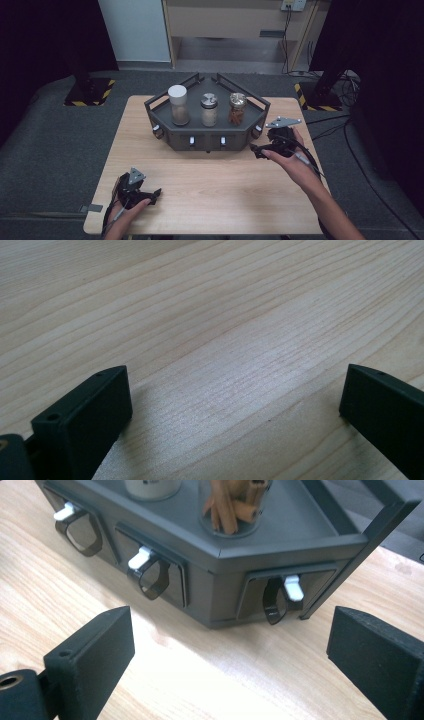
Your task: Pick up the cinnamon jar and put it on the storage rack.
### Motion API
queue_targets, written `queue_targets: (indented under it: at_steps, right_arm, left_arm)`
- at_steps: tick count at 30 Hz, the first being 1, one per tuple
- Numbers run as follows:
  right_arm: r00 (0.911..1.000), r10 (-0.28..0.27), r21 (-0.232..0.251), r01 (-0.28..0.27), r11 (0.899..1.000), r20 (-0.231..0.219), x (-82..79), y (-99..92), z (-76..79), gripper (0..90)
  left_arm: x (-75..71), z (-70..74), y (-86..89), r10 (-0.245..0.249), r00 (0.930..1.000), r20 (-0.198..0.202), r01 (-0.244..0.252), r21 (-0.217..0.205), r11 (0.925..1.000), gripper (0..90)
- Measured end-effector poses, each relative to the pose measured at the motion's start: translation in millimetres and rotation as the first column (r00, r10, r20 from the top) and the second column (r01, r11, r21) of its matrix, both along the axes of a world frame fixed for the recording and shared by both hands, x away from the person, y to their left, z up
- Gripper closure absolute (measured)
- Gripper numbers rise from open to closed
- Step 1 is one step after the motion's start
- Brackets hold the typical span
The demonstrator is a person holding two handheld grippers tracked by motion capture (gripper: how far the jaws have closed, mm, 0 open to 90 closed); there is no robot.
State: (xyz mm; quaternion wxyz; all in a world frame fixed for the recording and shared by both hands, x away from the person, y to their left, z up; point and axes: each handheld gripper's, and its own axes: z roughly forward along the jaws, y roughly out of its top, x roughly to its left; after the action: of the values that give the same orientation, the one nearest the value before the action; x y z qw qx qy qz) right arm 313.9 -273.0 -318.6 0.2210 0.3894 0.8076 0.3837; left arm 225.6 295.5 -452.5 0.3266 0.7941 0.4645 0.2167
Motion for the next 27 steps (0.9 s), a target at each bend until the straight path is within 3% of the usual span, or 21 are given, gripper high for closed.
queue_targets:
  at_steps: [27]
  right_arm:
    - [0.9997,-0.008,0.018,0.008,1.0,-0.023,-18.4,-11.9,-23.2,5.0]
  left_arm:
    - [0.0,0.0,0.0,0.0,1.0,0.0,0.0,0.0,1.0,0.0]
